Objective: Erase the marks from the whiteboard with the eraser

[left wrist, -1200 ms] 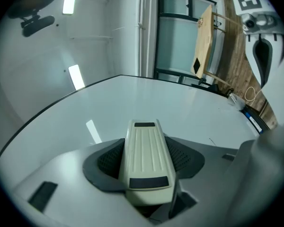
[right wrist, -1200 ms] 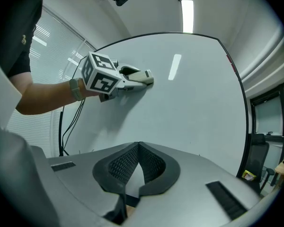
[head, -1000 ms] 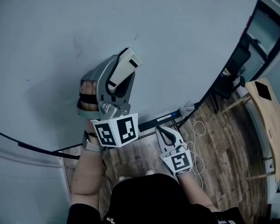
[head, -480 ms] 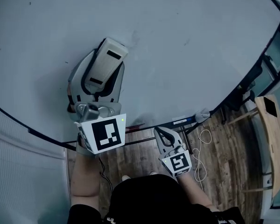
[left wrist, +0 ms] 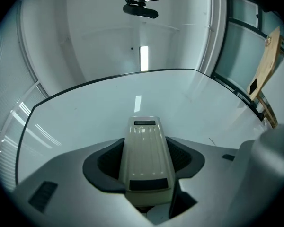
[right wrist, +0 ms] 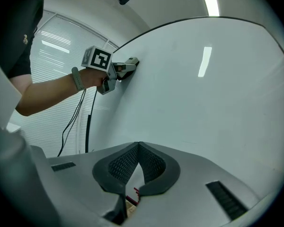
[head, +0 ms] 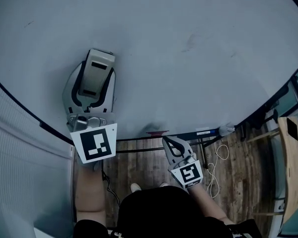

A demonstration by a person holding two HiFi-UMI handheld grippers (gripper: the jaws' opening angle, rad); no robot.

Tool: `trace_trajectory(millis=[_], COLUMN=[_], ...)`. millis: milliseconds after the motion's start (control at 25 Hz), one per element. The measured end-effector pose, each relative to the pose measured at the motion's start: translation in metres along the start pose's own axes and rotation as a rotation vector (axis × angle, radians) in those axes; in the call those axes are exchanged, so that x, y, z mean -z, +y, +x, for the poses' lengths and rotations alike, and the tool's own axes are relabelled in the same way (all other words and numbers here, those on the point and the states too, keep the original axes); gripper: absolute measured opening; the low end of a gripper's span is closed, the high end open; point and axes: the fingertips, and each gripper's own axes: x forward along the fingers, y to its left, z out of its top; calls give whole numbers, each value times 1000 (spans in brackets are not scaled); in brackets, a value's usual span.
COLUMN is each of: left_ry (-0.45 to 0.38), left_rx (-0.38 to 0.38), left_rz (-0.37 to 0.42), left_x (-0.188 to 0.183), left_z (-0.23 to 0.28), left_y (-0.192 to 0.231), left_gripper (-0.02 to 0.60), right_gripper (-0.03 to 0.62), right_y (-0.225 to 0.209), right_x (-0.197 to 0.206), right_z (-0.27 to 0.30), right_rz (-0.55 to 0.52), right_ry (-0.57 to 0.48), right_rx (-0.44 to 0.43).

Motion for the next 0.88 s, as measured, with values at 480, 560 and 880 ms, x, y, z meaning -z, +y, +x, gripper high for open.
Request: trace_trajectory(millis=[480,560,880], left_ry=[243,276,433], left_rx=[36,51,189], left_rz=[-191,-229,-299], left_x=[107,121,170], left_z=[-70,-87,-159], left_y=[-22,-34,-101], left_gripper=[267,265,266], right_gripper=[28,28,28], right_y=[44,49,63], right_x=[3,4,10], right_z=[24,25,32], right_rz=[10,16,47], right_ry=[13,11,26], right_rx=[-92,-104,-143])
